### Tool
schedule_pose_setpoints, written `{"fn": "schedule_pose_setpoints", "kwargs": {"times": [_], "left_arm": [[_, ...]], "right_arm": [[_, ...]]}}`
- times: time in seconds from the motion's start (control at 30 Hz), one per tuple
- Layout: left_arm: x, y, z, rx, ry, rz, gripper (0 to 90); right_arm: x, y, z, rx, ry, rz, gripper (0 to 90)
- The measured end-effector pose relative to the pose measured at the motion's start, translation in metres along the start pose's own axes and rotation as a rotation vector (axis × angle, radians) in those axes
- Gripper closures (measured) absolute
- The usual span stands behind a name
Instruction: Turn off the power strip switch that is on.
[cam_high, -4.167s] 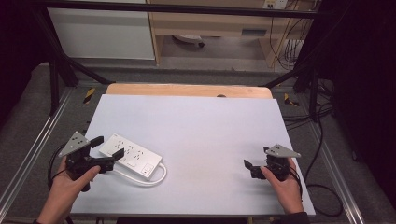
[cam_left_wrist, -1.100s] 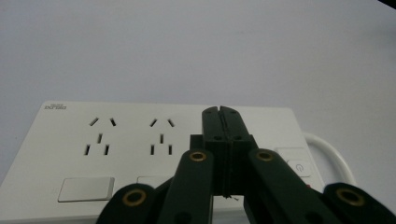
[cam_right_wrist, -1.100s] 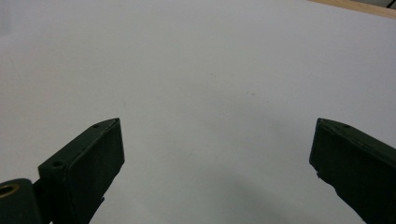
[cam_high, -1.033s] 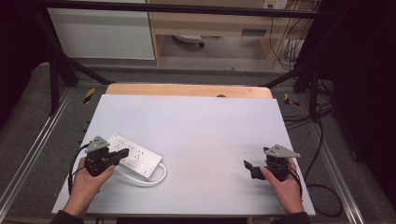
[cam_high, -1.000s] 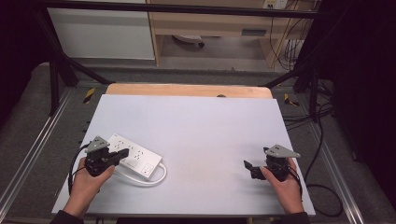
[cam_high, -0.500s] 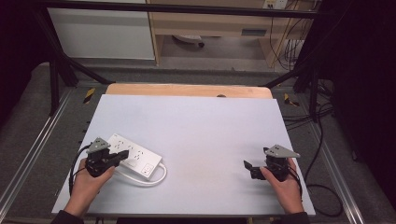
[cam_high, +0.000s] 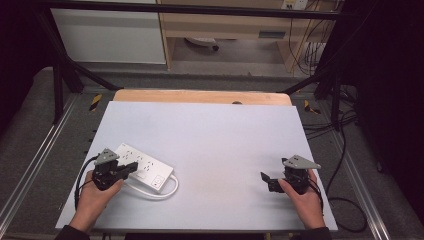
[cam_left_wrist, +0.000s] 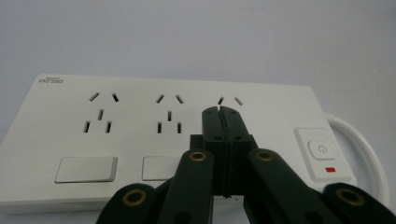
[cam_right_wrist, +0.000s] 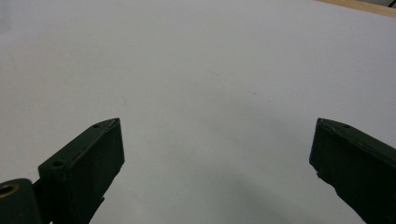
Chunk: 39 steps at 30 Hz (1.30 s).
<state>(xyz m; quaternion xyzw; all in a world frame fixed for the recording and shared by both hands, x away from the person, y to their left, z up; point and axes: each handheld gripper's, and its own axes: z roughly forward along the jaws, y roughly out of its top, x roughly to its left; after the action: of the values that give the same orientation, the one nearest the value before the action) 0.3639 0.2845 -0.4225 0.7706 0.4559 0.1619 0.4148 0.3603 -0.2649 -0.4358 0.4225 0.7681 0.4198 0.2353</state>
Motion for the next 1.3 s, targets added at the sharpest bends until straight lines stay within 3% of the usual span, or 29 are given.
{"fn": "schedule_pose_setpoints", "kwargs": {"times": [1.3], "left_arm": [[-0.0037, -0.0062, 0.0058, 0.045, 0.001, 0.028, 90.0]], "right_arm": [[0.0007, 0.0003, 0.0004, 0.001, -0.003, -0.005, 3.6]]}}
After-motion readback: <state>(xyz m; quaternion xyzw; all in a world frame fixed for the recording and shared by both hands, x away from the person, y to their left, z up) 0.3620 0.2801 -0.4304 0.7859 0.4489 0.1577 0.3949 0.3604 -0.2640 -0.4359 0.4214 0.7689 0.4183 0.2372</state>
